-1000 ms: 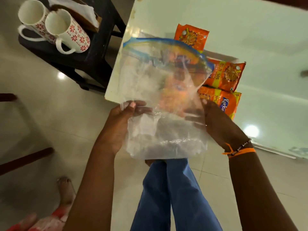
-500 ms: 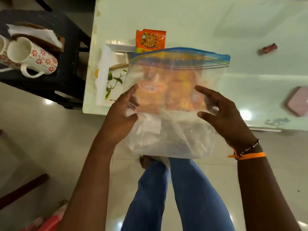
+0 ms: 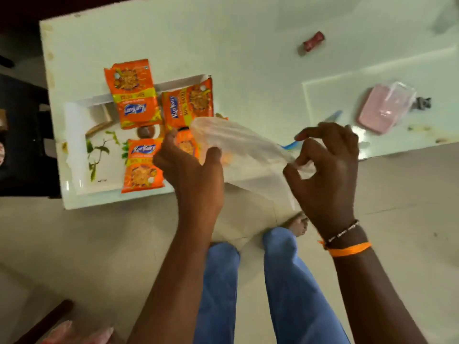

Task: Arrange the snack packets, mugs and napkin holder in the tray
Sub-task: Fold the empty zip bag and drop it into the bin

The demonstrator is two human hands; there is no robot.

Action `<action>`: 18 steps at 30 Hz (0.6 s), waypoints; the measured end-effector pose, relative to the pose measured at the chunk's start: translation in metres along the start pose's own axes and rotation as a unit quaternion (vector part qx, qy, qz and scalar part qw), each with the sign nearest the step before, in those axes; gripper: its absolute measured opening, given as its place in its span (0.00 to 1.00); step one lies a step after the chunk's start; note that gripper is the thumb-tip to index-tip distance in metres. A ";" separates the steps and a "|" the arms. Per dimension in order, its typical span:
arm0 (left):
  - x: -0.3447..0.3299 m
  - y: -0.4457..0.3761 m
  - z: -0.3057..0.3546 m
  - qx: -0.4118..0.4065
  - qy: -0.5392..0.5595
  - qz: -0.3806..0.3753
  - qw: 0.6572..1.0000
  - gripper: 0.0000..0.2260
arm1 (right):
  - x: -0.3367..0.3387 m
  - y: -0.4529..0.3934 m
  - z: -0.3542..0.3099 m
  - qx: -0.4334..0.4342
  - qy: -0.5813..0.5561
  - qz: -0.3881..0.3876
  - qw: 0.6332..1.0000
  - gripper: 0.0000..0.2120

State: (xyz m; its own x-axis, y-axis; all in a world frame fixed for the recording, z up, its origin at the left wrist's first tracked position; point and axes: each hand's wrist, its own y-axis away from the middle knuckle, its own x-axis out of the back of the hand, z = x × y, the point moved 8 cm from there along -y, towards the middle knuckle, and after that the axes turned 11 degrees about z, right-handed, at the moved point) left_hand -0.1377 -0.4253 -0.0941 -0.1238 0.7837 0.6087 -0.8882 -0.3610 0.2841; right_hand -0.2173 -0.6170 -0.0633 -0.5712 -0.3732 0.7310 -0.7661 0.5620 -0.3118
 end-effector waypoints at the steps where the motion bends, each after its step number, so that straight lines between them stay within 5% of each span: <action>1: -0.027 0.020 0.002 0.062 0.050 -0.080 0.994 0.34 | 0.011 0.001 0.007 0.014 0.014 0.024 1.000 0.06; 4: -0.095 0.083 0.009 0.251 0.128 -0.271 0.920 0.43 | 0.036 0.010 0.027 0.051 0.026 0.049 0.997 0.08; 9: -0.169 0.109 0.028 0.243 0.173 -0.248 0.922 0.31 | 0.082 0.007 0.078 0.043 0.004 -0.031 0.999 0.09; 14: -0.237 0.143 0.063 0.196 0.224 -0.374 0.878 0.28 | 0.145 -0.034 0.178 -0.162 0.005 0.050 0.986 0.13; 18: -0.271 0.175 0.090 0.186 0.216 -0.473 0.834 0.24 | 0.123 -0.034 0.261 -0.404 -0.118 -0.146 0.895 0.29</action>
State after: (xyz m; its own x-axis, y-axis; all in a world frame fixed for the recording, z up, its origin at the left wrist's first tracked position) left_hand -0.2198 -0.7469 -0.1427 0.3340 0.8869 -0.3190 -0.4902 0.4525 0.7449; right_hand -0.3388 -0.8745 -0.1209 -0.5011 -0.6828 0.5316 -0.4836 0.7304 0.4823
